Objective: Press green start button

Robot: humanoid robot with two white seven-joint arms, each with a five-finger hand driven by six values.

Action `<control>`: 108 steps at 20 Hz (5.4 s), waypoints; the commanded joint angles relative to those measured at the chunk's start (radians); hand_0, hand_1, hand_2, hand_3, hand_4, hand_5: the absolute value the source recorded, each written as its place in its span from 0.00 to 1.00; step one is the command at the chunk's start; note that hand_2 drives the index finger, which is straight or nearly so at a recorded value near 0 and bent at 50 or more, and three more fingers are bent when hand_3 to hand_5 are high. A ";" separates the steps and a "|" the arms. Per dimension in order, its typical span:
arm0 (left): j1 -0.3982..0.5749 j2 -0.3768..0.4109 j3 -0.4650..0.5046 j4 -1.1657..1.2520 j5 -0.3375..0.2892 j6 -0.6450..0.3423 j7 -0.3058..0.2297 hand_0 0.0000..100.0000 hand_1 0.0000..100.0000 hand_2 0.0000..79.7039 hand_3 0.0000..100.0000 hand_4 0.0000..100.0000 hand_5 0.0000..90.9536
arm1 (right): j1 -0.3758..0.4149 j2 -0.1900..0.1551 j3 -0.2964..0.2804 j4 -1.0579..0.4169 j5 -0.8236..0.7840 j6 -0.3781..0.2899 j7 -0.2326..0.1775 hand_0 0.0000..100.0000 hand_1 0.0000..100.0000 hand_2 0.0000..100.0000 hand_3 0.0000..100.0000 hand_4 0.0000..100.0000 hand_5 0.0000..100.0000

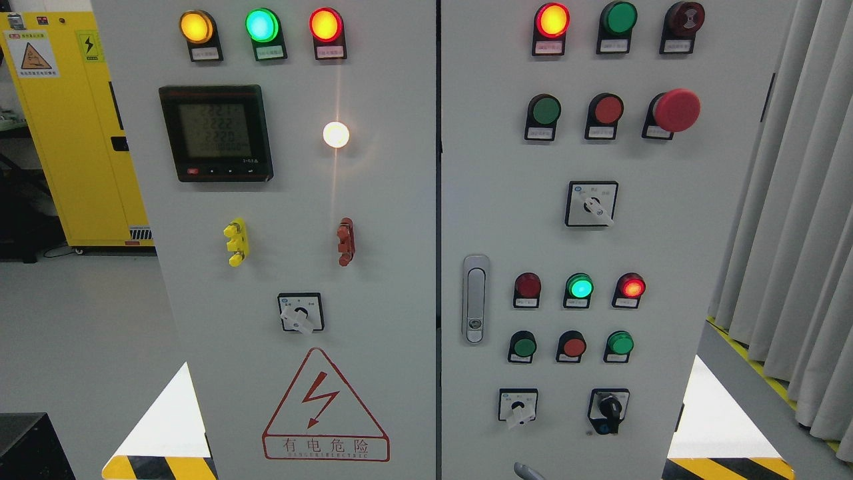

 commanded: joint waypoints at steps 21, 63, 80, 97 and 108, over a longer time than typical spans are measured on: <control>0.000 0.000 0.000 0.001 0.000 0.001 0.000 0.12 0.56 0.00 0.00 0.00 0.00 | -0.055 0.002 -0.159 0.002 0.628 -0.012 -0.049 0.37 0.81 0.00 0.60 0.75 0.75; 0.000 0.000 0.000 0.001 0.000 0.001 0.000 0.12 0.56 0.00 0.00 0.00 0.00 | -0.435 0.003 -0.230 0.270 0.947 0.017 -0.038 0.65 0.89 0.00 0.93 0.98 1.00; 0.000 0.000 0.000 0.001 0.000 0.001 0.000 0.12 0.56 0.00 0.00 0.00 0.00 | -0.441 0.003 -0.230 0.267 0.943 0.019 -0.017 0.68 0.89 0.00 0.93 0.98 1.00; 0.001 0.000 0.000 0.001 0.000 0.001 0.000 0.12 0.56 0.00 0.00 0.00 0.00 | -0.405 0.005 -0.233 0.176 0.918 0.003 -0.034 0.77 0.87 0.00 0.93 0.98 1.00; 0.000 0.000 0.000 0.001 0.000 0.001 0.000 0.12 0.56 0.00 0.00 0.00 0.00 | -0.316 0.025 -0.141 0.107 0.570 -0.033 -0.060 0.44 0.74 0.00 0.84 0.89 0.86</control>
